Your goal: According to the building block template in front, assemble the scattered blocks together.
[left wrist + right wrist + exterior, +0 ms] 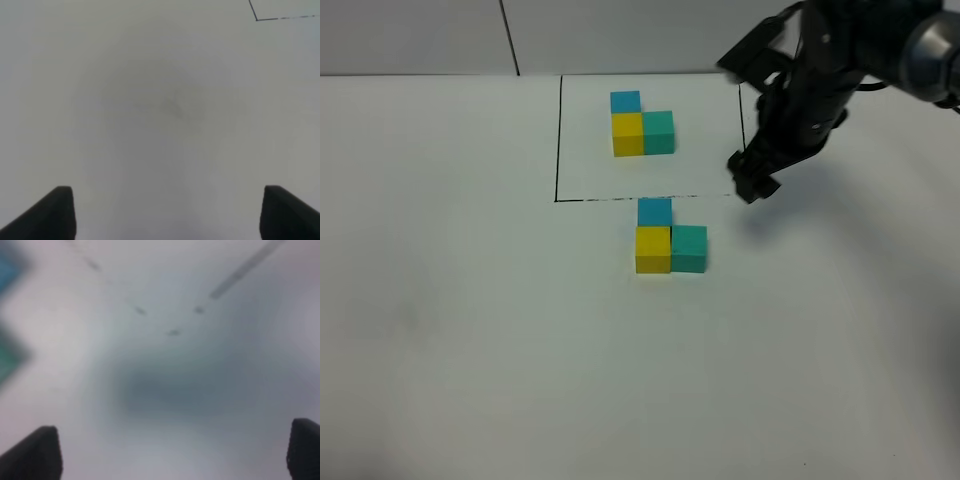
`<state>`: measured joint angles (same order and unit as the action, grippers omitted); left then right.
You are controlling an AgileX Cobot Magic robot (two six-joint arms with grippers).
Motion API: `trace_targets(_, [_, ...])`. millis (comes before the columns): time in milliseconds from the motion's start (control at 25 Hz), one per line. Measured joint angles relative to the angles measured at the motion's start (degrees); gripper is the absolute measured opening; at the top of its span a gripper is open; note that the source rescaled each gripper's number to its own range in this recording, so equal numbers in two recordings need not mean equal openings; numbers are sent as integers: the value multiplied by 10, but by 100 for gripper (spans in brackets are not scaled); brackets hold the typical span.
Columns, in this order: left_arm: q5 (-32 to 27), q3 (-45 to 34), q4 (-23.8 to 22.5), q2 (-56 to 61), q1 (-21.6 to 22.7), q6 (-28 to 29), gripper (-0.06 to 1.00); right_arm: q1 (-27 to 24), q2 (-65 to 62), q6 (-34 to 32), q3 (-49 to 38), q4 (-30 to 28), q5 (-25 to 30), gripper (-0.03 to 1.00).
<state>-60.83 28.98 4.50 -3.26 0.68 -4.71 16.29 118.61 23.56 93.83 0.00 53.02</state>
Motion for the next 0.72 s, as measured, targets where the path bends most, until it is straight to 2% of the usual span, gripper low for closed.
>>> trace_targets(120, [0,0,0,0,0,0,99,-64,-21,-62,-23,14,0,82])
trace_targets(280, [0,0,0,0,0,0,99,-127,-88,-82,-98,44,-21,82])
trace_targets(520, [0,0,0,0,0,0,99,-175,-242,-94,-234,49,-53,82])
trace_targets(720, [0,0,0,0,0,0,99,-178,-372,-109,-346,47,-53,82])
